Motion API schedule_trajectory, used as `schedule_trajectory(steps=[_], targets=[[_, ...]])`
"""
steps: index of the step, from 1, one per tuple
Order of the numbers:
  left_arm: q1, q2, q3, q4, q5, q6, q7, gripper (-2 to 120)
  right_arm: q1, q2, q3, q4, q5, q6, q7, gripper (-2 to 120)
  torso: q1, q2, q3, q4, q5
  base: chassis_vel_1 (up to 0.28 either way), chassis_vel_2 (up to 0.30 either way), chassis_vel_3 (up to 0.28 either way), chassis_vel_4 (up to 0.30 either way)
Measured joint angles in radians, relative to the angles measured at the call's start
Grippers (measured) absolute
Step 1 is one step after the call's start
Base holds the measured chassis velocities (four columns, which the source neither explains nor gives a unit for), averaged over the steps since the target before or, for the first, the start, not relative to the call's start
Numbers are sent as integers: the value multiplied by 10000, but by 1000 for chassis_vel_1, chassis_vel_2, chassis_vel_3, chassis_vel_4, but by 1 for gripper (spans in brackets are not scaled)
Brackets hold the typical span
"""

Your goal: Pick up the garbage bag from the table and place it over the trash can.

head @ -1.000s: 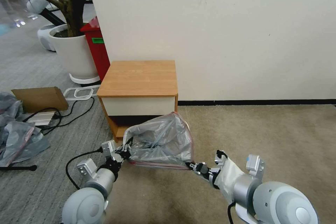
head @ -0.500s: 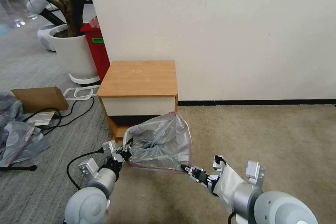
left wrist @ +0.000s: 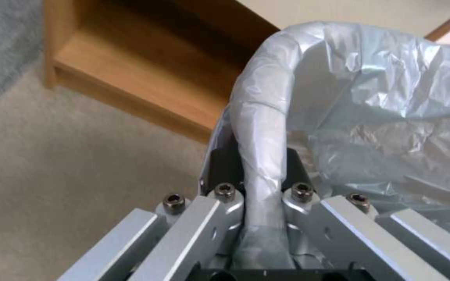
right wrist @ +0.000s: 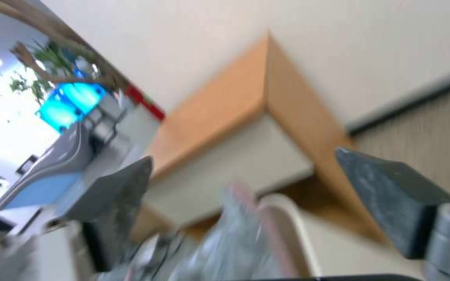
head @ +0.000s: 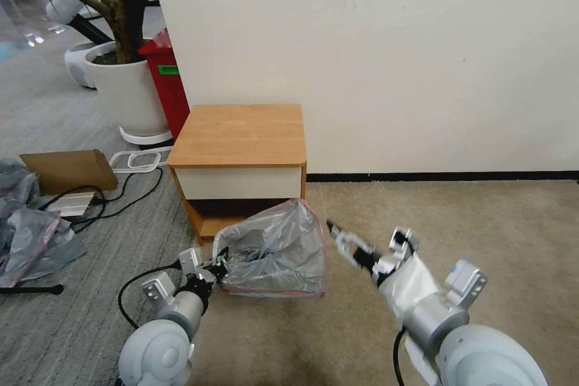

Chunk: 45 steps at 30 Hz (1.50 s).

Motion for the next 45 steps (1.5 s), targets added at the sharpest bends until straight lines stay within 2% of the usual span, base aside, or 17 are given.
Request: schedule_trajectory(steps=[2, 3, 9, 31, 45], targets=[[-7, -6, 17, -7, -19, 2, -15, 3, 4, 35, -20, -114, -239, 128, -160, 97, 0, 0, 0, 0, -1, 0, 0, 0, 0], [-65, -41, 132, -24, -88, 9, -92, 3, 39, 218, -144, -573, -978, 485, -630, 99, 0, 0, 0, -1, 0, 0, 0, 0, 0], [-170, -63, 361, -128, -183, 36, -228, 3, 166, 615, -402, -1440, -1969, 1132, -793, 100, 0, 0, 1, -1, 0, 0, 0, 0, 0], [-412, -77, 744, -136, -405, 127, -515, 3, -114, 1279, -666, -1739, -2226, 1318, -703, 97, 0, 0, 0, -1, -2, 0, 0, 0, 0], [-505, -170, 896, -147, -641, 144, -695, 3, -192, 1351, -682, -1756, -2305, 1321, -748, 65, 0, 1, 1, -1, -1, 0, 0, 0, 0]])
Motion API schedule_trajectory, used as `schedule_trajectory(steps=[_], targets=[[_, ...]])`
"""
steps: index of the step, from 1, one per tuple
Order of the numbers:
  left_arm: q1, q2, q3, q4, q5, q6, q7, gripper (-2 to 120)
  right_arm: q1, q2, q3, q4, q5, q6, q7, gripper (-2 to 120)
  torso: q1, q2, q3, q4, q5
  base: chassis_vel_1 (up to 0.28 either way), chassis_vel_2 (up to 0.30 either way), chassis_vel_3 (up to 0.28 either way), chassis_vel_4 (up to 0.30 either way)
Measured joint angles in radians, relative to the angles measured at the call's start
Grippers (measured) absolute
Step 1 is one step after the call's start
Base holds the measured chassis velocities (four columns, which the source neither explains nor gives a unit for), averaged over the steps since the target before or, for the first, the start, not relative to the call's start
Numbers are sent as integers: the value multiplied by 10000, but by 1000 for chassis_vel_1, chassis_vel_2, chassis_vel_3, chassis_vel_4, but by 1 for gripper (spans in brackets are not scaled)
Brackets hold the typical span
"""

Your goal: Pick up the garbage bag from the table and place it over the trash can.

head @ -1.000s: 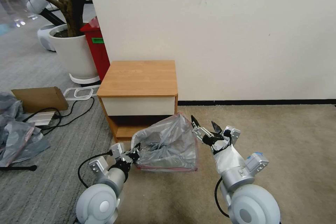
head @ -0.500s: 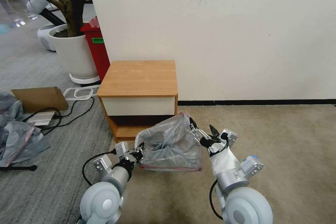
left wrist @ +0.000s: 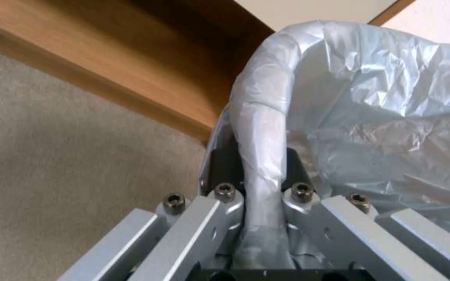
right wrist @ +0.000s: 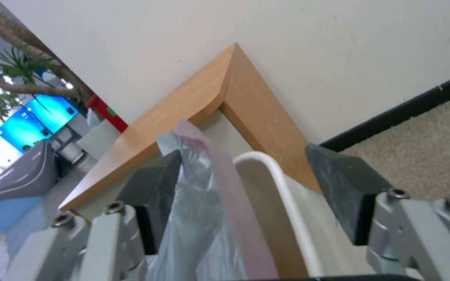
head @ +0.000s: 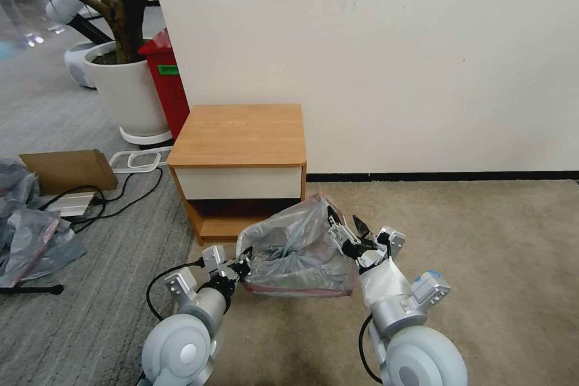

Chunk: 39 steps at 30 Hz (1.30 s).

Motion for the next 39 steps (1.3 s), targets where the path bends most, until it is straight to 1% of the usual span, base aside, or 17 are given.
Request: schedule_trajectory(steps=[4, 5, 6, 8, 9, 10, 11, 12, 13, 14, 15, 17, 18, 19, 20, 22, 39], targets=[[-127, -79, 78, 38, -254, 17, -239, 3, -43, 55, -16, -6, -134, 96, -2, 52, 0, 0, 0, 0, -1, 0, 0, 0, 0], [-127, -79, 78, 38, -254, 17, -239, 3, -43, 55, -16, -6, -134, 96, -2, 52, 0, 0, 0, 0, -1, 0, 0, 0, 0], [-153, -101, 100, 38, -334, 22, -299, 3, -58, 58, -19, -21, -186, 137, -11, 46, 0, 0, 0, 0, -1, 0, 0, 0, 0], [-190, -127, 119, 41, -451, 21, -348, 3, -75, 59, -23, -65, -227, 194, -21, 38, 0, 0, 0, -1, 0, 0, 0, 0, 0], [-190, -127, 119, 41, -451, 21, -348, 3, -75, 59, -23, -65, -227, 194, -21, 38, 0, 0, 0, -1, 0, 0, 0, 0, 0], [-217, -139, 118, 49, -506, 21, -368, 3, -74, 61, -18, -90, -238, 219, -26, 34, 0, 0, -1, -1, -1, 0, 0, 0, 0], [-217, -139, 118, 49, -506, 21, -368, 3, -74, 61, -18, -90, -238, 219, -26, 34, 0, 0, -1, -1, -1, 0, 0, 0, 0], [-241, -143, 110, 57, -527, 21, -375, 3, -70, 65, -16, -106, -241, 232, -35, 26, 1, 0, 0, 0, 0, 0, 0, 0, 0], [-262, -147, 109, 69, -542, 21, -379, 3, -61, 71, -15, -125, -243, 253, -44, 23, 0, 0, 0, 0, 0, 0, 0, 0, 0], [-262, -147, 109, 69, -542, 21, -379, 3, -61, 71, -15, -125, -243, 253, -44, 23, 0, 0, 0, 0, 0, 0, 0, 0, 0], [-276, -153, 110, 87, -550, 21, -381, 3, -49, 89, -14, -139, -245, 276, -49, 17, 0, 0, 0, 0, -1, 0, 0, 0, 0], [-289, -174, 113, 102, -576, 20, -384, 3, -39, 117, -5, -158, -259, 318, -54, 10, 0, -1, 0, 0, -1, 0, 0, 0, 0], [-288, -184, 116, 105, -586, 20, -386, 3, -37, 129, 2, -165, -264, 328, -54, 7, 0, 0, -1, 0, 0, 0, 0, 0, 0], [-288, -184, 116, 105, -586, 20, -386, 3, -37, 129, 2, -165, -264, 328, -54, 7, 0, 0, -1, 0, 0, 0, 0, 0, 0], [-286, -199, 126, 113, -598, 20, -387, 3, -31, 139, 12, -170, -268, 342, -54, 3, 0, 0, 0, 0, 0, 0, 0, 0, 0], [-273, -218, 204, 115, -616, 21, -386, 3, -8, 159, -3, -209, -268, 334, -71, 0, 0, -1, -1, 1, 0, 0, 0, 0, 0], [-91, -199, 197, 130, -614, 55, -320, 3, 205, 139, 355, -199, 43, 327, 214, 0, 0, 0, -1, 0, -1, 0, 0, 0, 0]])
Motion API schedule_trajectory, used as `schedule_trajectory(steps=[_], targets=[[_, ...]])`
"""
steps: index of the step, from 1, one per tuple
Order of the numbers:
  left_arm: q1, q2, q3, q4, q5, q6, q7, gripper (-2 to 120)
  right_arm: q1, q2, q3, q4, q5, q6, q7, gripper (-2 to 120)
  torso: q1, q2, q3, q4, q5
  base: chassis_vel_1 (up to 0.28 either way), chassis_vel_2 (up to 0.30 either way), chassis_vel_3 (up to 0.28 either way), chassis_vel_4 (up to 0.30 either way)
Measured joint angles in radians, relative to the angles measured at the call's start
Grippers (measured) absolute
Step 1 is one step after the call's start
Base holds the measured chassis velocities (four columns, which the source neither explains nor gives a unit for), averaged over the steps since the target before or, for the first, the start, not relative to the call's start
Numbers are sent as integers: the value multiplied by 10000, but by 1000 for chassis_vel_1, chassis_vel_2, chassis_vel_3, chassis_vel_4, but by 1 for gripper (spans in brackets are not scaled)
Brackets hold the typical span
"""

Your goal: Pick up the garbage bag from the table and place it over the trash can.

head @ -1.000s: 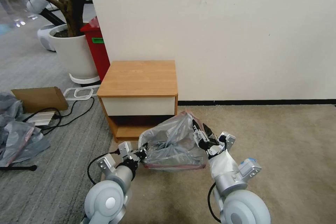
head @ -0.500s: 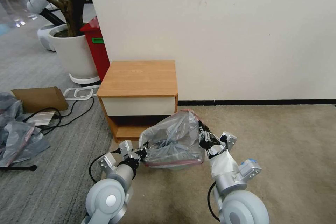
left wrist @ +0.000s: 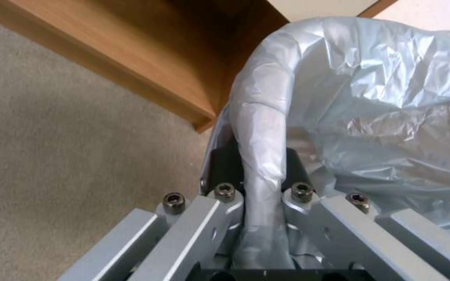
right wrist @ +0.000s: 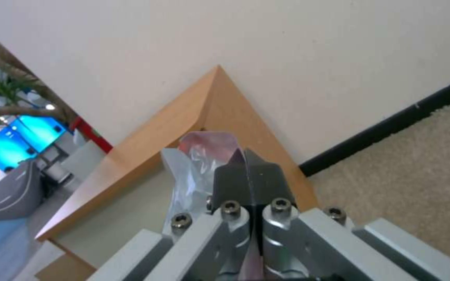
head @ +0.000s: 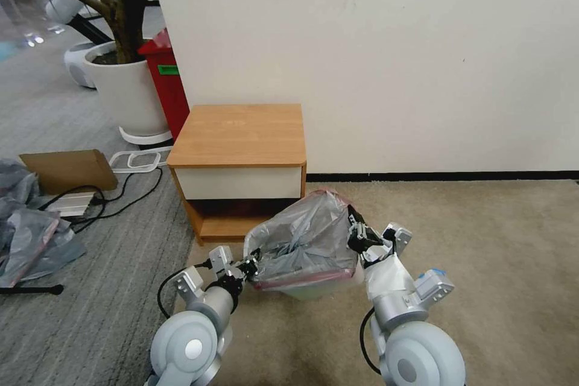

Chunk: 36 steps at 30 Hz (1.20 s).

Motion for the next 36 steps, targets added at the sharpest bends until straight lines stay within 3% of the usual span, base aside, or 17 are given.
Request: schedule_trajectory(steps=[11, 21, 36], targets=[[145, 52, -206, -174, -374, 32, 97, 3, 155, -472, 416, -49, 660, -406, 428, 0, 0, 0, 0, 0, 0, 0, 0, 0, 0], [134, 76, -473, -318, -1189, 181, 96, 3, -39, -695, 518, -475, 932, -499, -118, 0, 0, 0, 0, 0, 0, 0, 0, 0, 0], [160, 281, -762, -500, -1795, 311, 192, 4, 522, -711, 807, -2155, 917, -653, -697, 0, 0, 0, 0, 0, 0, 0, 0, 0, 0]])
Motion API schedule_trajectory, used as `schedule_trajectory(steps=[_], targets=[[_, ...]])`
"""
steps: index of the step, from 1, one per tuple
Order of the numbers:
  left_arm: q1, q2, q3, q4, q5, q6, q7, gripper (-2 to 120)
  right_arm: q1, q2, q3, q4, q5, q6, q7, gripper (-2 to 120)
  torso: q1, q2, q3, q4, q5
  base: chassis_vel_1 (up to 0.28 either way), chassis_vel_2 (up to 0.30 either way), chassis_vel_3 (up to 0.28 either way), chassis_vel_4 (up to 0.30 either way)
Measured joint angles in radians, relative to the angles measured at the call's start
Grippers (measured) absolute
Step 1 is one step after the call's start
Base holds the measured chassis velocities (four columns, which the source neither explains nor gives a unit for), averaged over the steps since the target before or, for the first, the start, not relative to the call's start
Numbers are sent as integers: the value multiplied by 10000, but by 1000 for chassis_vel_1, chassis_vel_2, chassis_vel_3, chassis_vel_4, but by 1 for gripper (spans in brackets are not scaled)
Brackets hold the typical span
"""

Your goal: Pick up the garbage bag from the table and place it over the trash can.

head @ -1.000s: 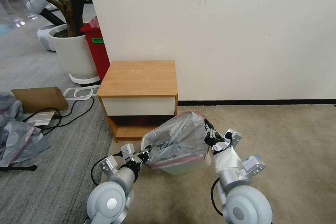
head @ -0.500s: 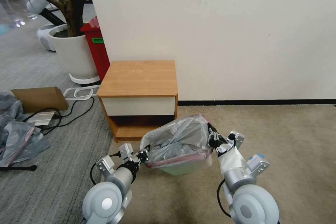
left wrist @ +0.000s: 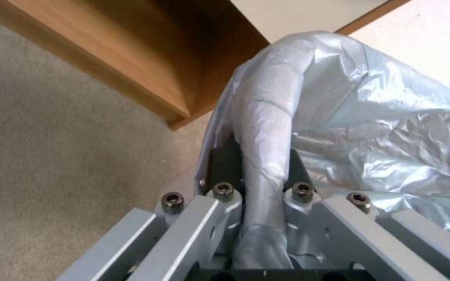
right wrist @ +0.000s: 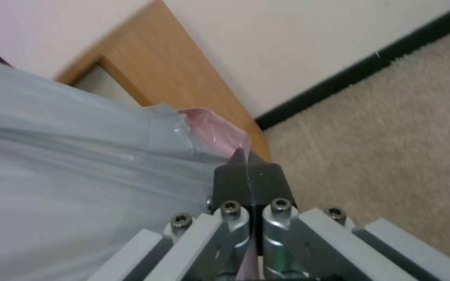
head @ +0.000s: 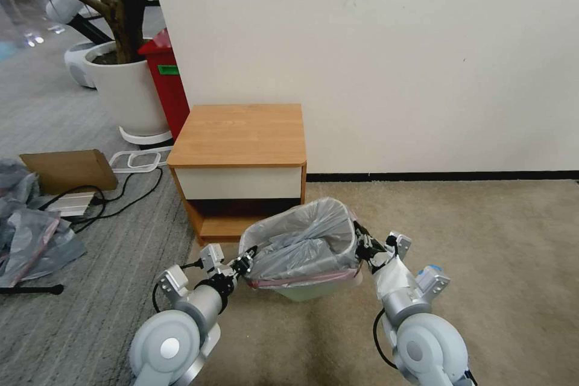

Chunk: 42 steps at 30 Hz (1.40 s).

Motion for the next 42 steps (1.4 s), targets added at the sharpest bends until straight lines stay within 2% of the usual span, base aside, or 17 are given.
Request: schedule_trajectory(steps=[14, 18, 19, 22, 24, 26, 27, 31, 32, 34, 35, 38, 39, 42], targets=[[-175, 18, 9, 32, -210, 0, 93, 5, -51, 25, 93, -465, -51, -11, -28, 2, 0, -1, 0, 0, 0, 0, 0, 0, 0], [-366, 166, -14, 184, -211, 15, 96, 5, -338, 23, 188, -94, 111, -30, -25, 20, 0, 0, 0, 0, 1, 0, 0, 0, 0], [-366, 166, -14, 184, -211, 15, 96, 5, -338, 23, 188, -94, 111, -30, -25, 20, 0, 0, 0, 0, 1, 0, 0, 0, 0], [-571, 341, -59, 393, -116, 113, 106, 5, -680, 12, 337, 616, 594, -11, -123, 35, 0, 0, 0, 0, -1, 0, 0, 0, 0], [-587, 359, -66, 412, -103, 117, 106, 5, -704, 11, 352, 655, 611, 3, -156, 37, 0, 0, 0, 0, -3, 0, 0, 0, 0], [-663, 462, -123, 485, -64, 130, 107, 4, -840, 3, 473, 878, 677, 286, -480, 50, 0, 0, 0, 0, -1, 0, 0, 0, 0], [-663, 462, -123, 485, -64, 130, 107, 4, -840, 3, 473, 878, 677, 286, -480, 50, 0, 0, 0, 0, -1, 0, 0, 0, 0], [-647, 528, -186, 508, -56, 132, 102, 4, -930, 21, 617, 1041, 798, 607, -816, 67, 0, 0, 0, 0, 0, 0, 0, 0, 0], [-647, 528, -186, 508, -56, 132, 102, 4, -930, 21, 617, 1041, 798, 607, -816, 67, 0, 0, 0, 0, 0, 0, 0, 0, 0], [-583, 556, -231, 539, 26, 133, 73, 4, -952, 36, 764, 1158, 887, 799, -894, 78, 0, 0, 0, 0, 0, 0, 0, 0, 0], [-583, 556, -231, 539, 26, 133, 73, 4, -952, 36, 764, 1158, 887, 799, -894, 78, 0, 0, 0, 0, 0, 0, 0, 0, 0], [-530, 656, -182, 583, 538, 145, 62, 4, -842, 33, 1051, 1379, 915, 861, -908, 92, 0, 0, 0, -1, 1, 0, 0, 0, 0], [-530, 656, -182, 583, 538, 145, 62, 4, -842, 33, 1051, 1379, 915, 861, -908, 92, 0, 0, 0, -1, 1, 0, 0, 0, 0], [-542, 875, 55, 581, 1405, 235, 66, 4, -452, -324, 1290, 1926, 508, 723, -1263, 100, 0, 0, 0, 0, 1, 0, 0, 0, 0]])
